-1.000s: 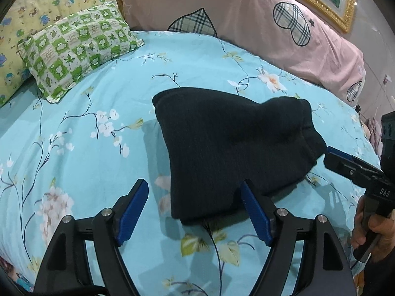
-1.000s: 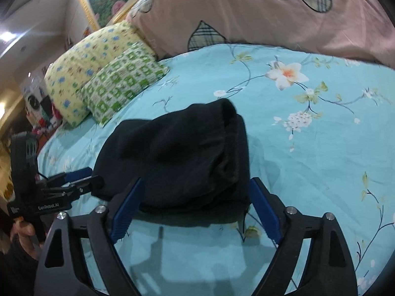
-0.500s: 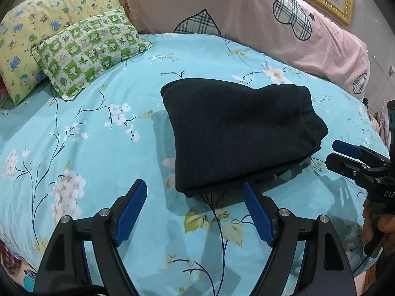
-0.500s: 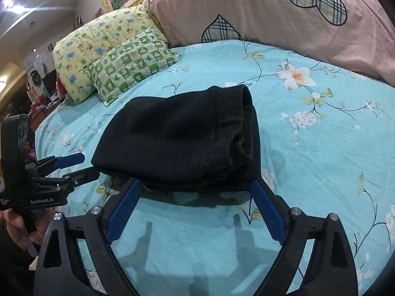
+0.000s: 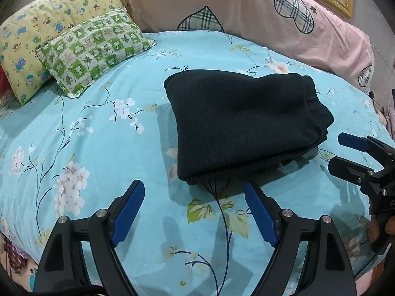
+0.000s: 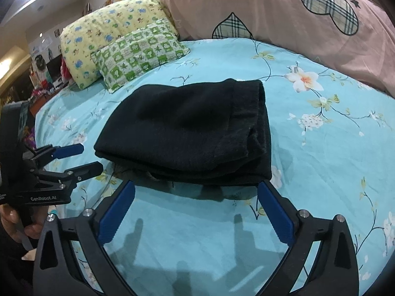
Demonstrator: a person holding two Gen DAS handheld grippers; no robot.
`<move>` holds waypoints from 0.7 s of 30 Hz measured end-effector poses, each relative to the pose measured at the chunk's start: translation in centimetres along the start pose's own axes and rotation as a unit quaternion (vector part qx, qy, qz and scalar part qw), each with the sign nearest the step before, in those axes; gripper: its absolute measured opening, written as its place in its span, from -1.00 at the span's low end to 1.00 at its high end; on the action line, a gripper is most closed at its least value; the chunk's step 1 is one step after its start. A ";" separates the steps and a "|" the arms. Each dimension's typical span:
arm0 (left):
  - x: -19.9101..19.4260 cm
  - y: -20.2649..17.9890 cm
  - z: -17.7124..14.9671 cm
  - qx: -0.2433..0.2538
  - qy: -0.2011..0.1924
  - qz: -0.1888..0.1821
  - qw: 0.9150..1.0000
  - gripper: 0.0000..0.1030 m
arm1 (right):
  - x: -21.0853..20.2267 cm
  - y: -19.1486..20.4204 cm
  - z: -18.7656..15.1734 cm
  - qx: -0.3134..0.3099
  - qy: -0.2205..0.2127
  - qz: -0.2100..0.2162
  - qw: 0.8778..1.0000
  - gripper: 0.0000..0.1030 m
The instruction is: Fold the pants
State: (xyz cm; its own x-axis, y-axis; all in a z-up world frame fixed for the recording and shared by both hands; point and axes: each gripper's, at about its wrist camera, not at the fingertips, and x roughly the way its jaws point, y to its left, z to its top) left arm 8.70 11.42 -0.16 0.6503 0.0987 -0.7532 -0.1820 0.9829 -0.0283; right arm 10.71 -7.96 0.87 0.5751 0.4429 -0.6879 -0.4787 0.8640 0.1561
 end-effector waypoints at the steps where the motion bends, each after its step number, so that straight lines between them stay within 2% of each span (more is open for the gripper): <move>1: 0.0 0.0 0.0 0.000 -0.001 0.002 1.000 0.63 | 0.0 0.2 -0.1 -0.004 0.001 -0.002 1.000 0.93; 21: 0.2 -0.3 -0.4 0.009 -0.008 0.021 1.000 0.66 | 1.2 0.6 -0.6 -0.015 0.011 0.003 1.000 0.94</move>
State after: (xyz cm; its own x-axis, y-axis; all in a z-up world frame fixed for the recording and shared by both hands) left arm 8.61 11.06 -0.53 0.6546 0.1433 -0.7423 -0.1965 0.9804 0.0159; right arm 10.73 -7.10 -0.31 0.5582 0.4424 -0.7019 -0.5019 0.8537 0.1390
